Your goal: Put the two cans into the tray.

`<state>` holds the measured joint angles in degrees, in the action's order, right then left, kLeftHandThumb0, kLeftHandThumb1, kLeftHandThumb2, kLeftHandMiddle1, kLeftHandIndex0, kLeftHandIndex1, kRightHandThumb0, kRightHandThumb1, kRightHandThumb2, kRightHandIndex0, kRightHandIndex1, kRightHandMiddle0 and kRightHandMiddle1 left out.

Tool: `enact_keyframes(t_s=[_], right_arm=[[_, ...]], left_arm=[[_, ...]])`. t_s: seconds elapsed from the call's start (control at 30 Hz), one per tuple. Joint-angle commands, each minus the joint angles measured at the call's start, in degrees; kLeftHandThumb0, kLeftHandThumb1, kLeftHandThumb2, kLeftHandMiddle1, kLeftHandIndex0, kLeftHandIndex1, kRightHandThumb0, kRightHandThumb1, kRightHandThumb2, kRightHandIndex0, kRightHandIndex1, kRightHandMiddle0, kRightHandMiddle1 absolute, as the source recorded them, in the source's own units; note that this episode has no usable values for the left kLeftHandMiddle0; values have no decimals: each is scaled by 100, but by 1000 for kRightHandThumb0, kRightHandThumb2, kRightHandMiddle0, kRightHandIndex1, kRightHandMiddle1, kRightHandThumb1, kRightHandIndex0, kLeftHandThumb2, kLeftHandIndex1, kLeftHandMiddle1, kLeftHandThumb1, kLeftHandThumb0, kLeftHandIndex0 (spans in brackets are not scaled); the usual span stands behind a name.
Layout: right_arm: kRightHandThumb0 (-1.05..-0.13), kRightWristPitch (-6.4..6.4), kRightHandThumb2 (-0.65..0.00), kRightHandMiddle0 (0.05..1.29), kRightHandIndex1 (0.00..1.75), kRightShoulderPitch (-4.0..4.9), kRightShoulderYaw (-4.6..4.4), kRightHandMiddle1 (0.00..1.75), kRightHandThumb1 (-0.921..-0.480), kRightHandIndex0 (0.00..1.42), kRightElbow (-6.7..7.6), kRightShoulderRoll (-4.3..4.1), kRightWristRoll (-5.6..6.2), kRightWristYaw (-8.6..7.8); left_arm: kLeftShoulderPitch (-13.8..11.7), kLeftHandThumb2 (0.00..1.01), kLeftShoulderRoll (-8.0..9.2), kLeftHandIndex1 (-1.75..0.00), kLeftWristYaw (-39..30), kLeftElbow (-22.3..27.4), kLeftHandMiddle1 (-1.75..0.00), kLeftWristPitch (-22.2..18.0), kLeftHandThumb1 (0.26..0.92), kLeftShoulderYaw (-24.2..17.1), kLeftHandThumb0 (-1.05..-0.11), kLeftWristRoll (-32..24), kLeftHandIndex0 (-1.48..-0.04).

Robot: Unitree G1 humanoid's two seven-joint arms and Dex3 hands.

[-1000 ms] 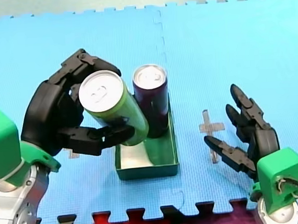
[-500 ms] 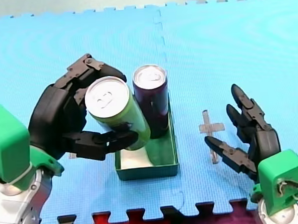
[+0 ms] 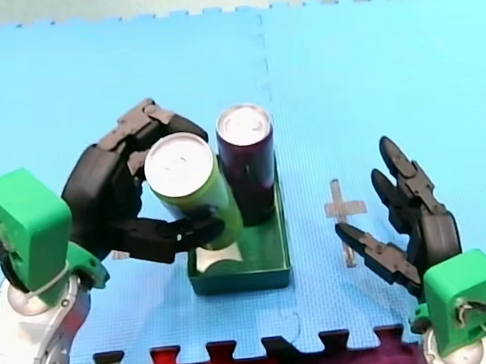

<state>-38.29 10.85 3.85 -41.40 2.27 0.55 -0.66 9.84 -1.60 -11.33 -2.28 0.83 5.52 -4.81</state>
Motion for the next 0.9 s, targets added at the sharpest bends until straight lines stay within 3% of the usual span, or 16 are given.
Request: enact_keyframes(t_s=[0.0, 0.23, 0.67, 0.87], right_arm=[[-858, 31, 0, 336, 2, -34, 0, 0, -766, 382, 73, -9, -3, 26], [-855, 75, 0, 333, 2, -81, -12, 0, -765, 383, 172, -7, -4, 48], [-847, 243, 0, 335, 3, -265, -52, 1, -761, 389, 604, 6, -29, 98], [-851, 316, 0, 337, 2, -308, -71, 1, -760, 390, 721, 16, -80, 163]], left_arm=[[73, 909, 1, -1599, 5, -24, -1702, -95, 332, -16, -460, -4, -741], [100, 923, -14, -1596, 5, -101, -1723, -133, 326, -7, -450, 1, -747], [141, 943, -66, -1581, 30, -309, -1735, -232, 317, -12, -432, 34, -761], [97, 951, -88, -1579, 73, -209, -1746, -106, 311, 16, -425, 55, -762]])
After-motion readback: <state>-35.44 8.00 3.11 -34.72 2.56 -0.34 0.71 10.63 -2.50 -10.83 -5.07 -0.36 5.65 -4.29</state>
